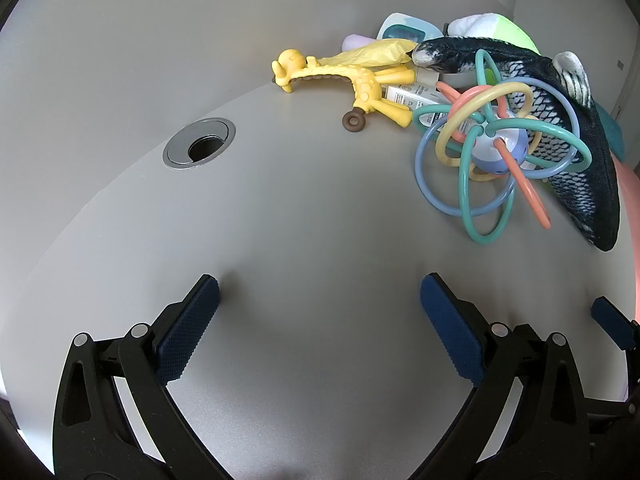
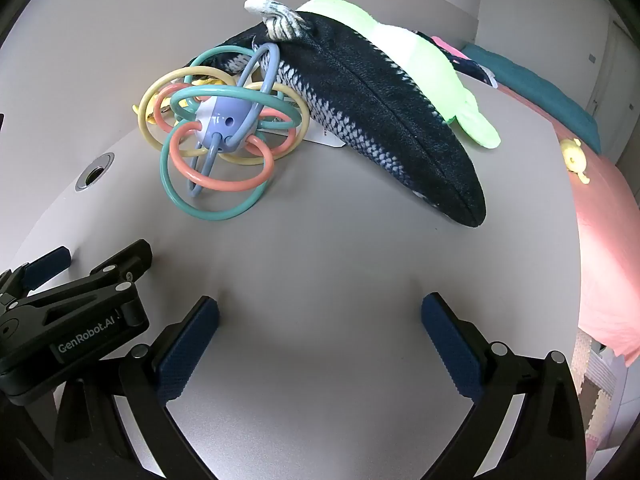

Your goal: Collect trash

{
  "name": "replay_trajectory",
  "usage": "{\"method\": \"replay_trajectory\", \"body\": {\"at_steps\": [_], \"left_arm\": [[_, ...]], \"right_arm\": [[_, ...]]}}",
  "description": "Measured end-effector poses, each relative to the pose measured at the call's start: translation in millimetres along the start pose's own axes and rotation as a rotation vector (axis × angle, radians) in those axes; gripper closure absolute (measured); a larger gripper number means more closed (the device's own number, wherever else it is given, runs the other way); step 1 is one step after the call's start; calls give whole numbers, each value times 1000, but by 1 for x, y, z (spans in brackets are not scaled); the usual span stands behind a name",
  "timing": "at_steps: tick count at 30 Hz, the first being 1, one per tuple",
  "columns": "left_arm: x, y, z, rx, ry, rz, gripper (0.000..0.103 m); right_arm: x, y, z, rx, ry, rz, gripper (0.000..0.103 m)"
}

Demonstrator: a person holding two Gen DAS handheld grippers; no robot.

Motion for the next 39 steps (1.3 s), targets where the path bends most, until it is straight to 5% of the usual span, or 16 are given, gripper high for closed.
{"method": "replay_trajectory", "body": {"at_steps": [39], "left_arm": [[0, 0, 0, -3, -1, 0, 6]], "right_arm": [[-2, 1, 1, -1, 1, 0, 2]]}}
Point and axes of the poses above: each gripper's, at about its wrist camera, not at the fingertips, and x roughly the way its jaws point, z to its left, y to its underside, the point moved 5 cm from there along x, roughly the way its jaws point, and after that the axes turned 2 degrees about x, right-handed, at the moved point
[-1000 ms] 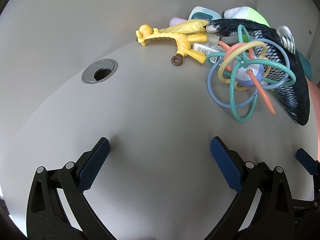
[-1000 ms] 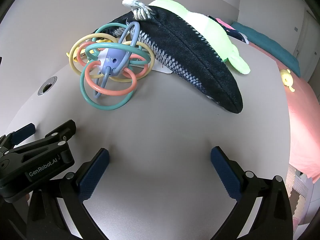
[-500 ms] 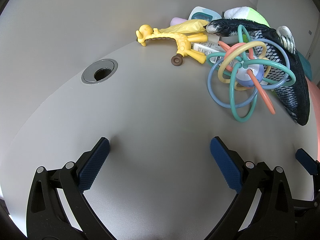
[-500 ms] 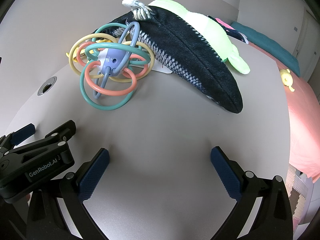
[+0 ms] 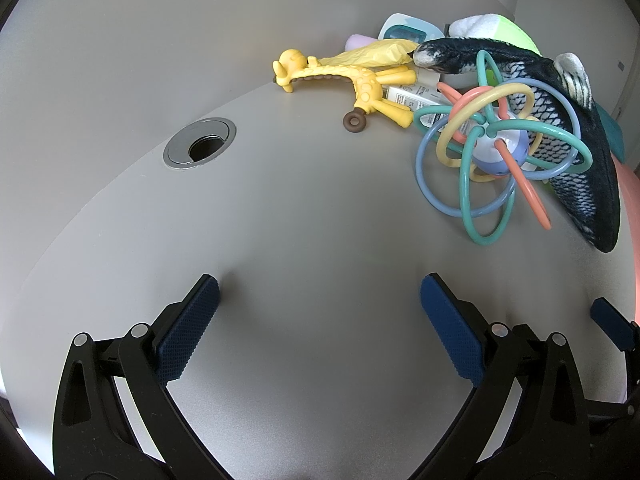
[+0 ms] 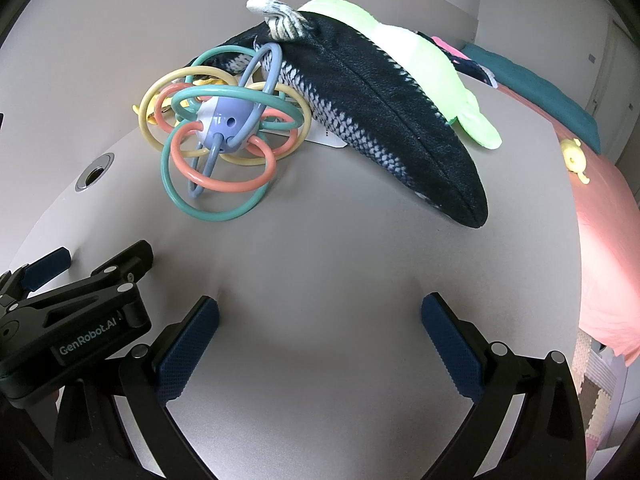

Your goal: Collect trash

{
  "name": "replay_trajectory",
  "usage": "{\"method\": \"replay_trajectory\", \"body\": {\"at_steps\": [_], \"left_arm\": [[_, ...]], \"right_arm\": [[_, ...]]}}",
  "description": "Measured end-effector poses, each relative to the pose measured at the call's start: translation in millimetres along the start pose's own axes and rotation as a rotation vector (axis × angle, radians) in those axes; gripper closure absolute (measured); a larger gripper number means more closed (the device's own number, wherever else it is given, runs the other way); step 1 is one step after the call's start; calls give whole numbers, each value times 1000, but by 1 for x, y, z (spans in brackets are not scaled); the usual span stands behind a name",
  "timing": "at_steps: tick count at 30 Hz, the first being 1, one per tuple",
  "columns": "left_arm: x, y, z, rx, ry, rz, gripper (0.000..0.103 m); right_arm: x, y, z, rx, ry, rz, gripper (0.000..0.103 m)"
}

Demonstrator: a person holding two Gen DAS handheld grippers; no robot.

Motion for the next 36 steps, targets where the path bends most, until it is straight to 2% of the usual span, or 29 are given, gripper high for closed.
{"method": "replay_trajectory", "body": {"at_steps": [36], "left_arm": [[4, -6, -4, 19, 13, 0, 6]], "right_arm": [[2, -2, 1, 0, 0, 0, 2]]}}
Point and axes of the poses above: each gripper's, at about its wrist camera, not at the fingertips, and x roughly the way its jaws point, z to its left, y to its underside, the point moved 5 cm from there along x, roughly the way its jaws point, and after that the axes turned 2 degrees about x, right-handed, at the moved point
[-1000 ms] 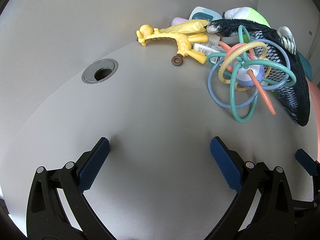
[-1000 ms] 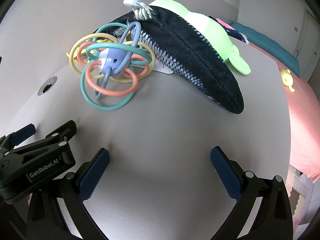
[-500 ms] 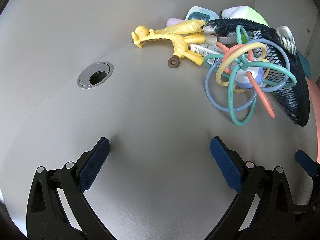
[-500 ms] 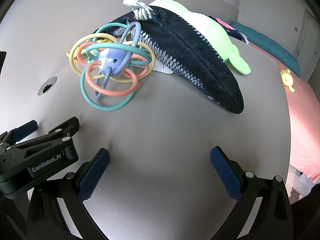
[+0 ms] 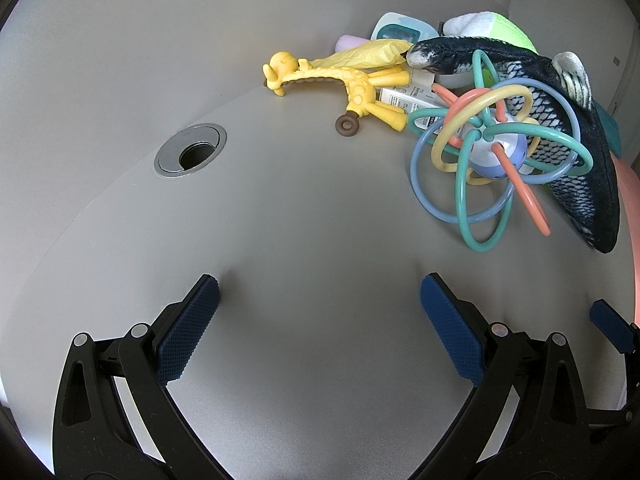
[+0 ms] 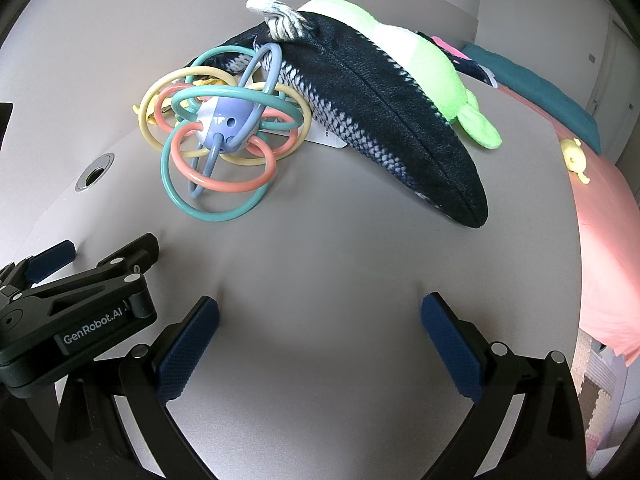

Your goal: Collect trash

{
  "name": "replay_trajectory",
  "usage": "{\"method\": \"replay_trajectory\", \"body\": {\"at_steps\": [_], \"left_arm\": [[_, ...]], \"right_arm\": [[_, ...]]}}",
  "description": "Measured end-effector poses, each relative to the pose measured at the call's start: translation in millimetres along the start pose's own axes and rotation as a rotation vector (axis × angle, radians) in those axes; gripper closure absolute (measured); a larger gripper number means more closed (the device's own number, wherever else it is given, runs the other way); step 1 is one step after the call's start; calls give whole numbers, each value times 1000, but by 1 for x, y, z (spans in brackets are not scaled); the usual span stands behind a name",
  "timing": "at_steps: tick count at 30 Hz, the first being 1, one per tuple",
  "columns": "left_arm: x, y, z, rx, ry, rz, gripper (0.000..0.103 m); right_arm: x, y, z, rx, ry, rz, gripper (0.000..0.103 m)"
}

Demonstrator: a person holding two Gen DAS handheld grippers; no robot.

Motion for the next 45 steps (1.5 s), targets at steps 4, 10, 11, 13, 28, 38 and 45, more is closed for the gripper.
{"method": "replay_trajectory", "body": {"at_steps": [4, 10, 11, 13, 28, 38, 45], "left_arm": [[0, 0, 0, 0, 0, 0, 6], [0, 0, 0, 0, 0, 0, 6], [0, 0, 0, 0, 0, 0, 6], [0, 0, 0, 0, 0, 0, 6], [0, 0, 0, 0, 0, 0, 6], [-31, -17, 4, 11, 103, -49, 6], [-63, -41, -2, 53, 115, -131, 6]], "right_arm": [[0, 0, 0, 0, 0, 0, 2], [0, 0, 0, 0, 0, 0, 2], [0, 0, 0, 0, 0, 0, 2], [0, 0, 0, 0, 0, 0, 2], [-1, 1, 2, 10, 10, -1, 2], [-47, -5, -7, -102, -89, -103, 2], [-76, -58, -30, -119, -210, -136, 2]]}}
Point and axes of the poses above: each gripper's, at about its wrist camera, not at the fingertips, and x roughly the way its jaws point, z to its left, y to its underside, the point moved 5 cm from there along x, roughly the way its jaws point, and after that the axes turned 2 degrees about x, right-handed, at the moved point
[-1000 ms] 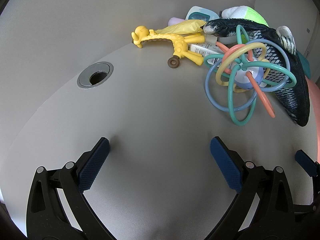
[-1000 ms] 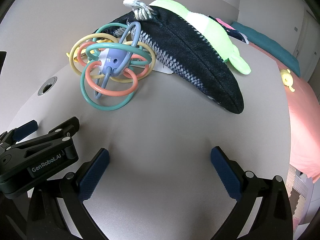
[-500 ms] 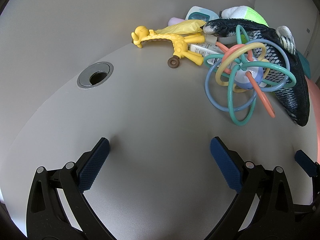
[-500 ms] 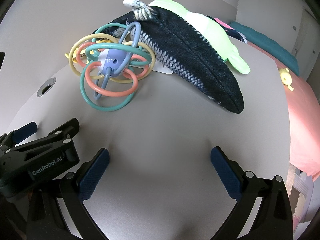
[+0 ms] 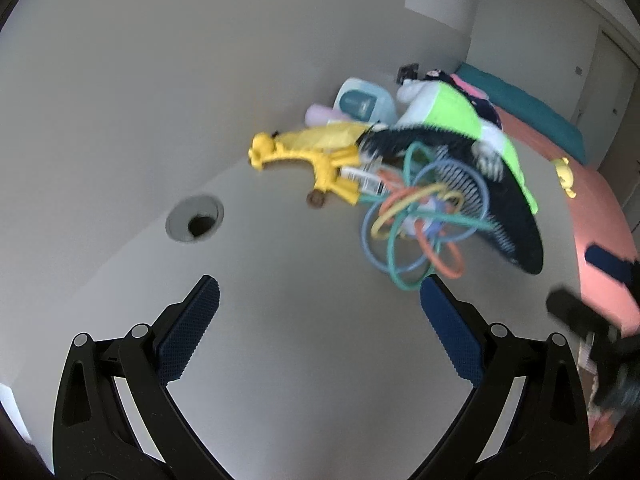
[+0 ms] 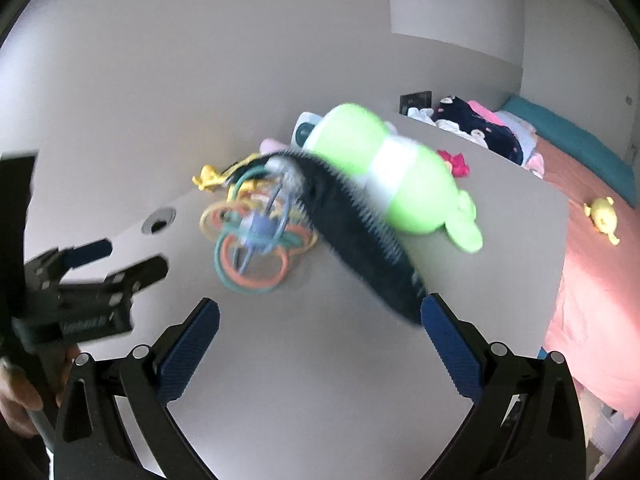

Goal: Collect trash
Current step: 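Grasp the ring teether with the left tool while the right grasps the fish plush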

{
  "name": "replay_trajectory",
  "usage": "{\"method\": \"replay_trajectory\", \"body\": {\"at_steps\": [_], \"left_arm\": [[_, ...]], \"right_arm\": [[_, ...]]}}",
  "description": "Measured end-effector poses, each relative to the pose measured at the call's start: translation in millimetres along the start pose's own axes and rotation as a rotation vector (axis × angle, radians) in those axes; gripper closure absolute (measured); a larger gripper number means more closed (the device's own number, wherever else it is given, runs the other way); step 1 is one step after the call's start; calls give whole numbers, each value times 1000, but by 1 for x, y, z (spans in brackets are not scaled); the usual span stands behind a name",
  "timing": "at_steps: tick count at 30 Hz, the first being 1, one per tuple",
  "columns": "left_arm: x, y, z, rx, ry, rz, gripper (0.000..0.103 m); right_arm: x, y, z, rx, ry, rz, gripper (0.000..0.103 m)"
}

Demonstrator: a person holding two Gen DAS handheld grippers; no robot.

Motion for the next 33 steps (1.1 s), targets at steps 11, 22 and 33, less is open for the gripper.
{"method": "replay_trajectory", "body": {"at_steps": [11, 22, 33], "left_arm": [[12, -7, -13, 44, 11, 20, 6], [24, -21, -39, 81, 76, 9, 6], [74, -38, -70, 13, 180, 91, 25]], "right_arm": [[59, -32, -3, -91, -35, 113, 37], [61, -38, -7, -107, -44, 101, 85], [-2, -75, -15, -62, -91, -53, 85]]}}
Point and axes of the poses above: each gripper's, at about its wrist camera, not at the fingertips, and x roughly the way its jaws point, z to its left, y to its underside, the point moved 5 cm from there along x, roughly the way its jaws point, and after that the axes turned 2 degrees about x, right-handed, at the moved point
